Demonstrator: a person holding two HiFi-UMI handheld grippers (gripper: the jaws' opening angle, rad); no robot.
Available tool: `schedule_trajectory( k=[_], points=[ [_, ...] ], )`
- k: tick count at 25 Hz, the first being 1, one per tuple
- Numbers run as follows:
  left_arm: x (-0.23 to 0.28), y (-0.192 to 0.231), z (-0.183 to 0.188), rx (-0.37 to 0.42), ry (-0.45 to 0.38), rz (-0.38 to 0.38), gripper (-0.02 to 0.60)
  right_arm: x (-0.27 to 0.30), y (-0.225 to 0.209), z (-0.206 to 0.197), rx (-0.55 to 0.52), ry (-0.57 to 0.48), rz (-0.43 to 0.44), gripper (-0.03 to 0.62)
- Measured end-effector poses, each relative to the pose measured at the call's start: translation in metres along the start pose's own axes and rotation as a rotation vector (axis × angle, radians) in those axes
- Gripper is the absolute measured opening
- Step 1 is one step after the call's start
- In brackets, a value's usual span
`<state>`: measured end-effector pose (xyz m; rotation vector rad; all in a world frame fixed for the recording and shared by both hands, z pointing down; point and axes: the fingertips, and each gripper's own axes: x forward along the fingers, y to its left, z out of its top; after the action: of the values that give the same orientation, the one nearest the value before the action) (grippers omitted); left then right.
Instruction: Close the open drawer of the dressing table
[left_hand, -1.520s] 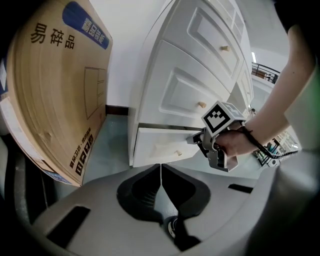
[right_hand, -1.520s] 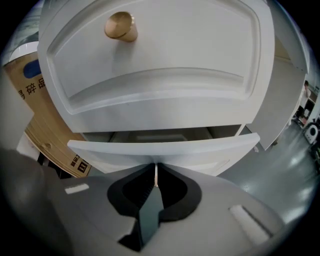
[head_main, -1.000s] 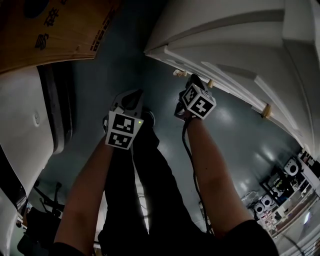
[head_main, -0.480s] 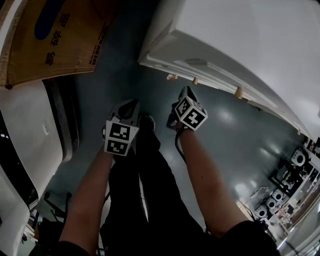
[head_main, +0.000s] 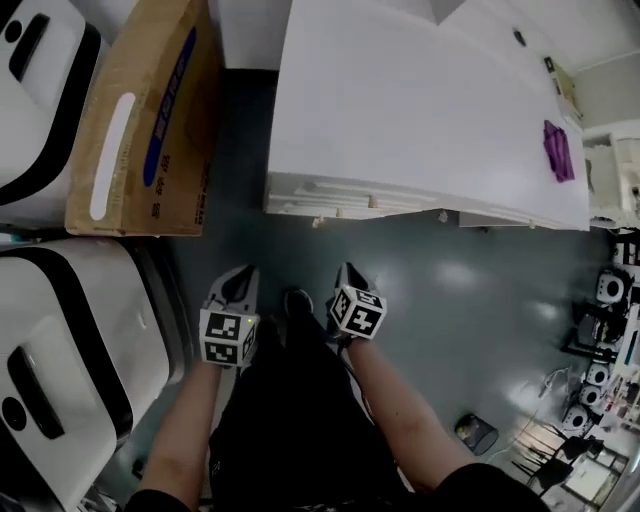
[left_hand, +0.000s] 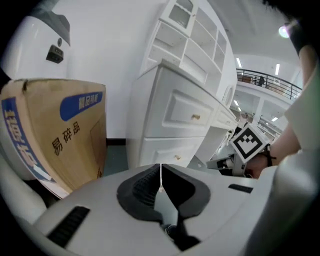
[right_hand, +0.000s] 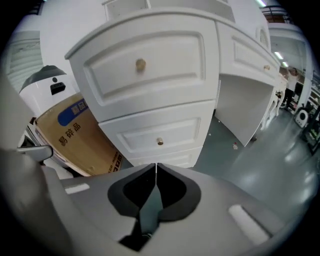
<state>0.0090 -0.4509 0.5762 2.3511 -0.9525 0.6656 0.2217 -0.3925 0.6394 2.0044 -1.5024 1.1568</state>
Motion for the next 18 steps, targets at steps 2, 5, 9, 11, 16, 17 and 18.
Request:
schedule_trajectory(
  k=[2,5,9,11,16,17,18],
  points=[
    [-0.007,0.017,0.019,-0.006,-0.025,-0.017,0.015,-0.014,0.022,0.017,0.021,-0.028,0.002,0.012],
    [-0.033,0.006,0.045,0.025,-0.035,-0.038,0.015,-0.062,0.041,0.045,0.042,-0.081,0.041,0.012],
    [-0.070,-0.035,0.079,0.043,-0.058,-0.079,0.015,-0.142,0.047,0.075,-0.007,-0.164,0.106,0.012],
    [-0.084,-0.055,0.096,0.052,-0.082,-0.102,0.015,-0.179,0.049,0.088,-0.003,-0.231,0.163,0.012],
    [-0.116,-0.105,0.139,0.116,-0.151,-0.149,0.015,-0.258,0.041,0.118,0.076,-0.418,0.256,0.012],
    [-0.120,-0.112,0.148,0.135,-0.171,-0.150,0.015,-0.265,0.041,0.123,0.070,-0.439,0.267,0.012],
    [-0.124,-0.120,0.156,0.150,-0.191,-0.148,0.015,-0.272,0.040,0.127,0.056,-0.455,0.279,0.012]
  ],
)
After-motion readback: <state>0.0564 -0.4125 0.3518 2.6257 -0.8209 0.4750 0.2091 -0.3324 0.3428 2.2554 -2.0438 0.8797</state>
